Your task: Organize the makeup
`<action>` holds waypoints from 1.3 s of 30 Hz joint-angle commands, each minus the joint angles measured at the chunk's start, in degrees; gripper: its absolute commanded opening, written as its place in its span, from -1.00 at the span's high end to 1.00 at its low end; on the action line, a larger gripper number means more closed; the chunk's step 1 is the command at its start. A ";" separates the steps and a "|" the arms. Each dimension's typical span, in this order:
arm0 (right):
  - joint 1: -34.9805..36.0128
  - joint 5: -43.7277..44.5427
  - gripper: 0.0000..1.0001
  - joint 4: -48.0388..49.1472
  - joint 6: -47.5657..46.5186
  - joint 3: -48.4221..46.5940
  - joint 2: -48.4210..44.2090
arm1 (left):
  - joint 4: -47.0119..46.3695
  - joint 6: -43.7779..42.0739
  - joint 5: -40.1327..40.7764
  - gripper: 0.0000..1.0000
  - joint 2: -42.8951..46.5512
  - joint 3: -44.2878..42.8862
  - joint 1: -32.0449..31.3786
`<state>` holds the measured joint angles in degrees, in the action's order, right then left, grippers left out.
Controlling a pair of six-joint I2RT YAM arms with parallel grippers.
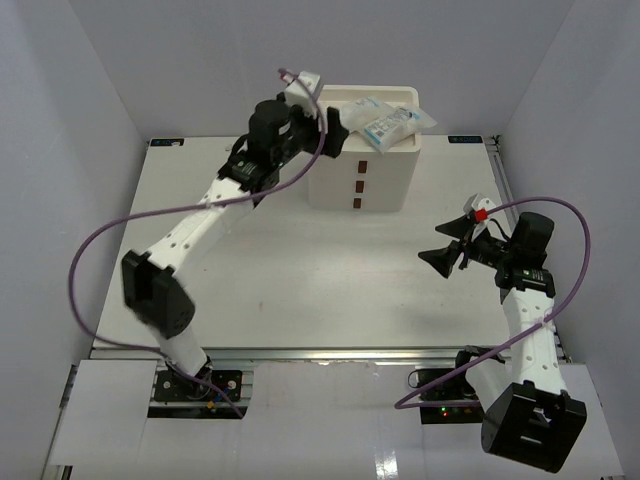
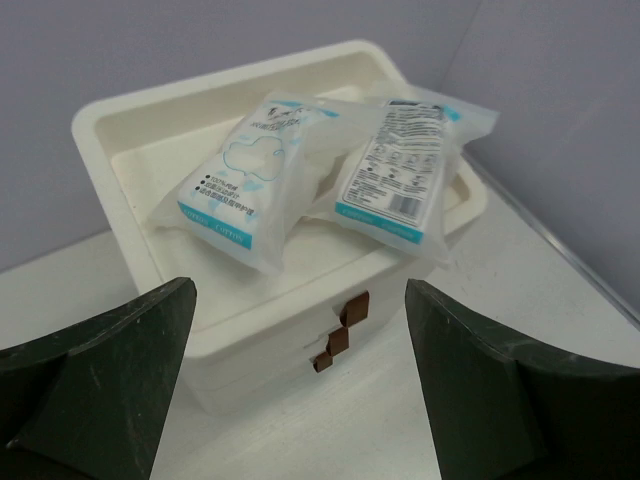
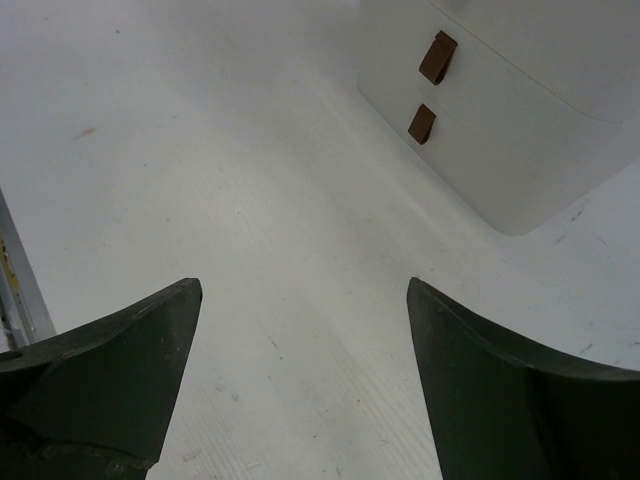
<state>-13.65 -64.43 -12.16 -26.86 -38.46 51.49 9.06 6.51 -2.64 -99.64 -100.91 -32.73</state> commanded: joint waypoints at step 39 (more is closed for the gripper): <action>-26.04 10.10 -0.81 -0.33 15.87 7.54 -12.64 | -4.49 0.96 -15.85 -0.96 56.38 64.87 5.13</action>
<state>-37.61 -50.52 -12.37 -12.09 -30.20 39.26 5.48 7.22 -17.63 -44.05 -36.38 -27.86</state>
